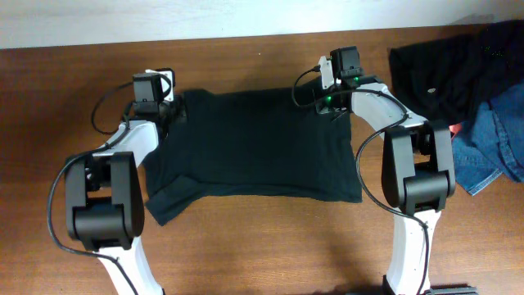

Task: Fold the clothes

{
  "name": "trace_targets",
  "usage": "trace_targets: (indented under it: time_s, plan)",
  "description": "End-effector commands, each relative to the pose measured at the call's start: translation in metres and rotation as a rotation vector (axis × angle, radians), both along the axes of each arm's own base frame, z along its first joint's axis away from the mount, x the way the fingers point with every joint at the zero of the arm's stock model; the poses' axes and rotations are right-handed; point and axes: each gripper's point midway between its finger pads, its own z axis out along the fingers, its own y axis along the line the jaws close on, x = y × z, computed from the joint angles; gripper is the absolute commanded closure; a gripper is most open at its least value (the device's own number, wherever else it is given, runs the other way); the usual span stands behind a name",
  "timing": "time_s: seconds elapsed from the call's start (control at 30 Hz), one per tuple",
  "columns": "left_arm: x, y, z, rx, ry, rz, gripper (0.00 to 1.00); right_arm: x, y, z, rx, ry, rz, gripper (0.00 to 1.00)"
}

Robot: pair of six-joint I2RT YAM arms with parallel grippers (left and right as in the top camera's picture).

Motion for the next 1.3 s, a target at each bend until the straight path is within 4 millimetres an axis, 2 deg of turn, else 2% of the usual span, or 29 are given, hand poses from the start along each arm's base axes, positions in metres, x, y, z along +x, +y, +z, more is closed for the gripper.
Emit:
trace_targets:
  time_s: [0.0, 0.27, 0.5, 0.73, 0.8, 0.87, 0.93, 1.03, 1.1, 1.17, 1.27]
  plan:
    - [0.001, 0.008, -0.019, 0.041, 0.012, 0.010, 1.00, 0.001, -0.002, -0.008, -0.007, 0.006, -0.013, 0.96]
    - [0.011, 0.016, -0.026, 0.139, -0.038, -0.036, 0.99, 0.007, -0.001, -0.006, -0.004, -0.019, -0.013, 0.96]
    - [0.025, 0.027, -0.022, 0.157, -0.108, -0.008, 1.00, 0.014, 0.000, -0.002, 0.002, -0.053, -0.018, 0.96]
    - [0.042, 0.034, -0.030, 0.159, -0.163, 0.007, 0.99, 0.028, -0.003, -0.006, 0.011, -0.097, -0.077, 0.96]
    - [0.055, 0.036, -0.015, 0.159, -0.210, 0.013, 1.00, 0.035, -0.002, -0.004, 0.016, -0.129, -0.076, 0.92]
    - [0.069, 0.036, 0.012, 0.158, -0.252, 0.014, 0.99, 0.042, -0.001, 0.003, 0.025, -0.164, -0.073, 0.80]
    - [0.082, 0.035, 0.048, 0.158, -0.264, 0.013, 1.00, 0.047, 0.000, 0.012, 0.034, -0.185, -0.071, 0.79]
    - [0.088, 0.035, 0.103, 0.158, -0.246, 0.013, 0.99, 0.046, 0.001, 0.027, 0.037, -0.180, -0.069, 0.79]
    - [0.079, 0.035, 0.139, 0.157, -0.194, 0.009, 0.98, 0.038, 0.002, 0.035, 0.045, -0.153, -0.061, 0.79]
    - [0.059, 0.035, 0.162, 0.146, -0.108, 0.009, 0.97, 0.027, 0.003, 0.042, 0.056, -0.113, -0.073, 0.79]
    - [0.014, 0.032, 0.179, 0.081, 0.057, 0.054, 0.94, 0.003, 0.000, 0.052, 0.069, -0.024, -0.118, 0.76]
